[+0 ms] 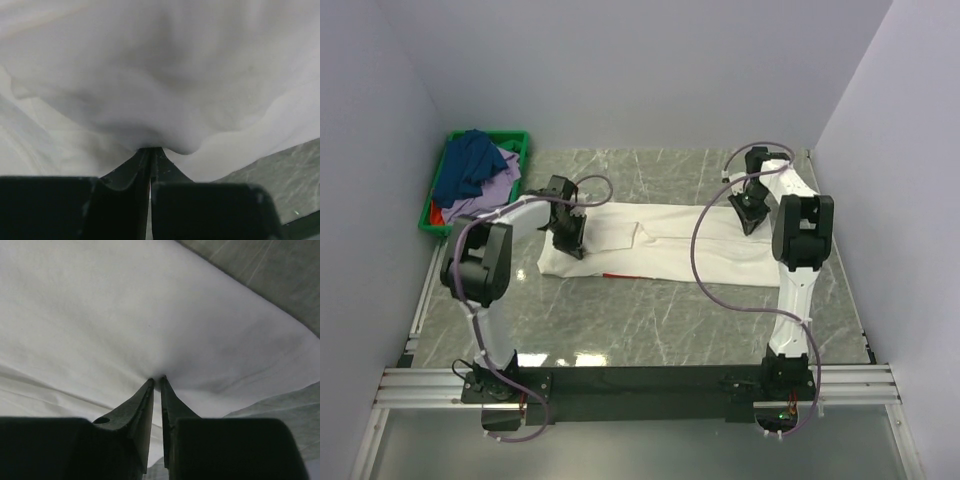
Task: Fold and stack the t-shirts
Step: Fold the tshirt
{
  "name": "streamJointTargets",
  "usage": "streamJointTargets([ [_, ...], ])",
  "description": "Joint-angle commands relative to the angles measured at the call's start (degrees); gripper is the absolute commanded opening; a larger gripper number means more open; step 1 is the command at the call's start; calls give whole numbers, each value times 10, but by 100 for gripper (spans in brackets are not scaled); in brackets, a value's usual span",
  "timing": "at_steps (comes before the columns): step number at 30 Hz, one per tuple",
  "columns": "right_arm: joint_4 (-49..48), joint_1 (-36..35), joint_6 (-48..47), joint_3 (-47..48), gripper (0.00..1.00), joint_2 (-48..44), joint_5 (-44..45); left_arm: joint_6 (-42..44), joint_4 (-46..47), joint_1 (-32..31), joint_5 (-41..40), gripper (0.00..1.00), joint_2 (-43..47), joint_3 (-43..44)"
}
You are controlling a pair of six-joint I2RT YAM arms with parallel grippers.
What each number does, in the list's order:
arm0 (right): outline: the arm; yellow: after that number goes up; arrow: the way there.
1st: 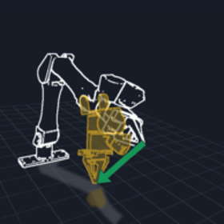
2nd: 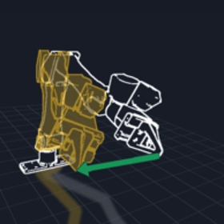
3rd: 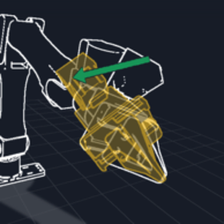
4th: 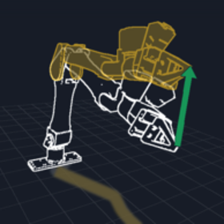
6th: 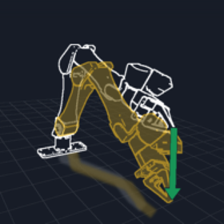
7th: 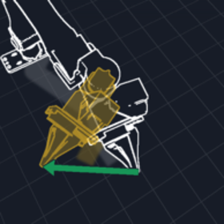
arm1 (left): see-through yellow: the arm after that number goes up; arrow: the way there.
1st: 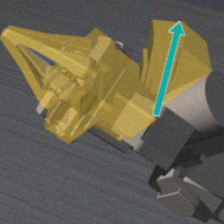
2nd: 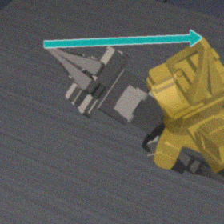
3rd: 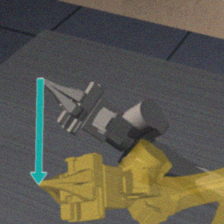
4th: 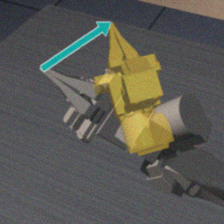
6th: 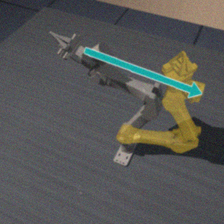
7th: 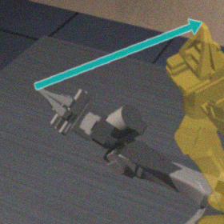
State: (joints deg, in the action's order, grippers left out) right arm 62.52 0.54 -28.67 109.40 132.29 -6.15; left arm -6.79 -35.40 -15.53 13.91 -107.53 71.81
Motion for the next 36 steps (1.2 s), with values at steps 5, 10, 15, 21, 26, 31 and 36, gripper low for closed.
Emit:
streamJointTargets([
  [5, 8, -22, -12, -156, 17, -84, -7, 49, -16, 19, -81, 8, -149, 191],
  [10, 50, -90, -54, -313, 16, -201, -155, 115, -34, 28, -117, 7, -311, 490],
  [15, 85, -122, -66, -264, 18, -253, -242, 133, 23, 35, -53, 21, -266, 541],
  [21, 19, -99, -29, -179, 18, -202, -128, 46, 65, 34, 44, 29, -112, 364],
  [26, -2, -99, -25, -132, 17, -144, -91, -35, 54, 20, 93, 22, -71, 239],
  [31, -11, -101, -20, -111, 14, -103, -83, -88, 80, 3, 122, 16, -55, 161],
  [36, -33, -105, -24, -159, 11, -98, -69, -88, 82, -10, 110, 14, -57, 130],
])
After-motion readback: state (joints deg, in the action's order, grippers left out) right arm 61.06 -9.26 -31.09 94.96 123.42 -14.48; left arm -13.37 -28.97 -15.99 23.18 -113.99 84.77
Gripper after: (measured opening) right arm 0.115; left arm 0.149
